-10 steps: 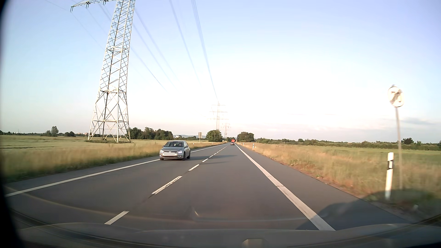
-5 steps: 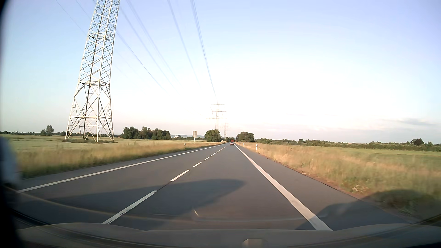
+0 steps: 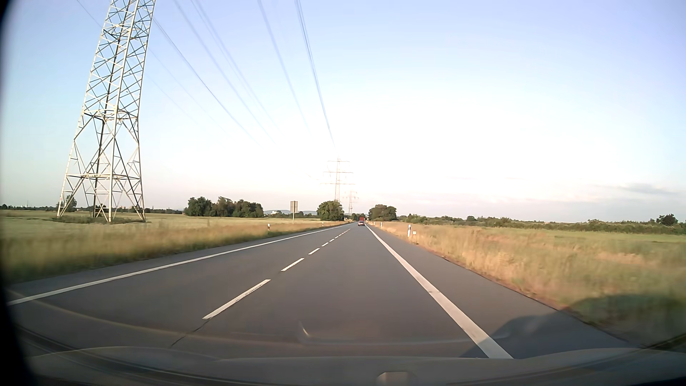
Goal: Follow the waypoints while adhering to traffic rules and regulations
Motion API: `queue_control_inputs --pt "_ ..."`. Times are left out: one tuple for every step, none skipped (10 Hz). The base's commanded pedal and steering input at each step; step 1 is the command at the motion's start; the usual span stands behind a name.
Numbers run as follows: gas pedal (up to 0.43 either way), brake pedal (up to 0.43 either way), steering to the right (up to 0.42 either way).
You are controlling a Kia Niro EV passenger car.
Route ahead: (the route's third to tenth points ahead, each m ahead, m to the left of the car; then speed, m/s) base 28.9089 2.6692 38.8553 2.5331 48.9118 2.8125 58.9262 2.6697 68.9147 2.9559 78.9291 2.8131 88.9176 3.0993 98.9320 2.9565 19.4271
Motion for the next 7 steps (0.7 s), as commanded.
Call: queue_control_inputs --pt "0.098 0.024 -0.001" --pt "0.098 0.018 -0.001" --pt "0.098 0.018 -0.001" --pt "0.098 0.024 0.0" --pt "0.098 0.024 0.0" --pt "0.098 0.024 0.0" --pt "0.098 0.018 0.0"
